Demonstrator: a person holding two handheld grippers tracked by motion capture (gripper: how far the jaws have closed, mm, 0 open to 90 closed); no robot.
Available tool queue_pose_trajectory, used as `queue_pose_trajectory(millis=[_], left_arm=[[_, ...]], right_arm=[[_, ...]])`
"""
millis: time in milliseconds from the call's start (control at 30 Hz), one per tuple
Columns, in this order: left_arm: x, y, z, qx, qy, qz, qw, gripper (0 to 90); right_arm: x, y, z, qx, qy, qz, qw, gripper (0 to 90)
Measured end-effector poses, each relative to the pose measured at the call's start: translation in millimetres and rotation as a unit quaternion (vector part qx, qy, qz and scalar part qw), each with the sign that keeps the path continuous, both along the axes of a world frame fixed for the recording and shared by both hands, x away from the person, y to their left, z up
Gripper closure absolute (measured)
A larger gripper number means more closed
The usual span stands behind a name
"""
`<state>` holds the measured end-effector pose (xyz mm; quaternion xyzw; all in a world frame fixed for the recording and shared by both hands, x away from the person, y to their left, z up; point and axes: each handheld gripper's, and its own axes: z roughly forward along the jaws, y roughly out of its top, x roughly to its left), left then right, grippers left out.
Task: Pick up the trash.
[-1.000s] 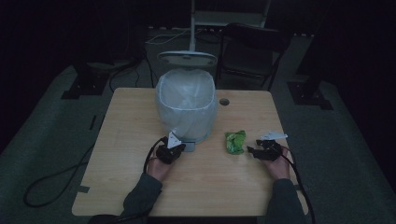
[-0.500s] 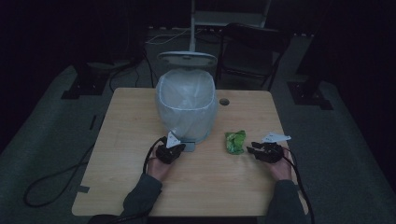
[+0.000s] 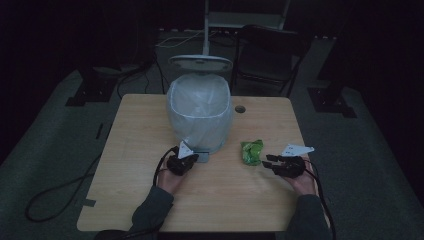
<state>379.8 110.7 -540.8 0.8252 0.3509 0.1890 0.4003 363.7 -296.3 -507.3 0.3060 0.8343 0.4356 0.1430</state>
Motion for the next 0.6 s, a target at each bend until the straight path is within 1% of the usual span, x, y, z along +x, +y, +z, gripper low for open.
queue_pose_trajectory(millis=[100,167,267,300,400,467,567,600], left_arm=[[0.0,-0.1,0.0,0.0,0.0,0.0,1.0,90.0],[0.0,-0.1,-0.1,0.0,0.0,0.0,1.0,90.0],[0.0,0.0,0.0,0.0,0.0,0.0,1.0,90.0],[0.0,0.0,-0.1,0.0,0.0,0.0,1.0,90.0],[0.0,0.0,-0.1,-0.001,0.0,0.0,1.0,90.0],[0.0,0.0,-0.2,-0.001,0.0,0.0,1.0,90.0],[0.1,0.2,-0.1,0.0,0.0,0.0,1.0,90.0],[0.1,0.2,-0.1,0.0,0.0,0.0,1.0,90.0]], right_arm=[[-2.4,3.6,0.4,0.003,0.003,0.026,0.9997,59.6],[-2.5,8.0,-0.2,-0.002,0.001,0.032,0.9995,57.4],[-1.2,11.9,-1.3,-0.007,0.001,0.031,0.9995,56.1],[0.4,16.1,-3.0,-0.009,0.001,0.031,0.9995,56.8],[1.8,19.8,-4.4,-0.012,0.003,0.032,0.9994,57.9],[3.7,24.0,-6.7,-0.023,0.002,0.031,0.9992,58.4],[8.4,29.1,-11.6,-0.034,0.007,0.027,0.999,60.5],[10.1,30.4,-13.2,-0.038,0.009,0.026,0.9989,63.6]])
